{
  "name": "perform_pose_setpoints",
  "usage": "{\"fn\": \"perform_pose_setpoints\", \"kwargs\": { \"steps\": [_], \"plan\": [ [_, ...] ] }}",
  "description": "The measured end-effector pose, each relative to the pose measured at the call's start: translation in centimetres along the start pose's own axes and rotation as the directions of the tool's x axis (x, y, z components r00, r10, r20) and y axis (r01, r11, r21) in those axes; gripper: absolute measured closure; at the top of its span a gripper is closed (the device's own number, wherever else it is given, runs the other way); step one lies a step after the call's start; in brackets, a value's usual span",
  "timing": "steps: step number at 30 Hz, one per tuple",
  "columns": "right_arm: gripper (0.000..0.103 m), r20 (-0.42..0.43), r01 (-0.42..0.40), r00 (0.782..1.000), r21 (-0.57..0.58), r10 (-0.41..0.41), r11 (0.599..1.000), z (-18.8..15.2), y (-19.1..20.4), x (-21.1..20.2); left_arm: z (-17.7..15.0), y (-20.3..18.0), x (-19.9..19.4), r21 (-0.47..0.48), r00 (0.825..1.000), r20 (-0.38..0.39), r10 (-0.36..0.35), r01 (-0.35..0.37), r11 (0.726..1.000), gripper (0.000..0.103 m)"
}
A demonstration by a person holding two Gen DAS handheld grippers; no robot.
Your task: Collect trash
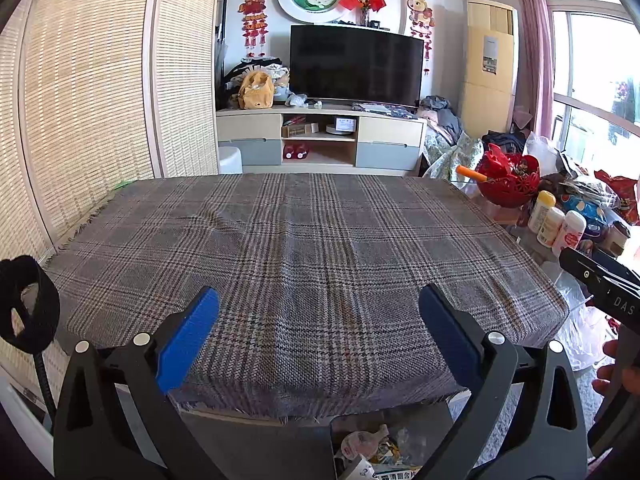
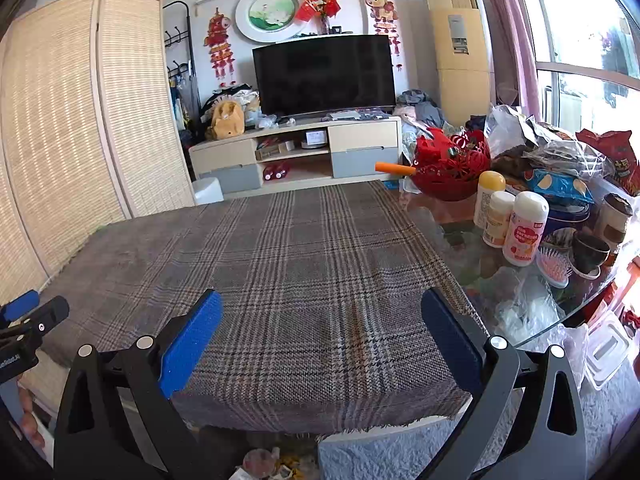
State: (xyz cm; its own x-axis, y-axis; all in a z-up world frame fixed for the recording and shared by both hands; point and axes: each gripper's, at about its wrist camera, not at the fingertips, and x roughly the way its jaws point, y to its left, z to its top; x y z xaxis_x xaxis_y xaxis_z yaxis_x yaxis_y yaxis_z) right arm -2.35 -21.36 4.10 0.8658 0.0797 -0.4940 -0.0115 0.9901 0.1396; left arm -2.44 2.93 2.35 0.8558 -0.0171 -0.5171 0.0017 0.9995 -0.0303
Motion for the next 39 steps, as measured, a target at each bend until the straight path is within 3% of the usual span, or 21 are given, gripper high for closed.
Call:
{"fn": "perform_pose_setpoints", "kwargs": {
  "steps": [39],
  "plan": [
    [0.003,-0.006,0.006,1.0,-0.001,-0.006,1.0,-0.12,-0.72,-0.02,-0.02,-0.03,0.28,-0.029,1.0,-0.019,-0.004,0.003,1.0,0.008]
  ]
}}
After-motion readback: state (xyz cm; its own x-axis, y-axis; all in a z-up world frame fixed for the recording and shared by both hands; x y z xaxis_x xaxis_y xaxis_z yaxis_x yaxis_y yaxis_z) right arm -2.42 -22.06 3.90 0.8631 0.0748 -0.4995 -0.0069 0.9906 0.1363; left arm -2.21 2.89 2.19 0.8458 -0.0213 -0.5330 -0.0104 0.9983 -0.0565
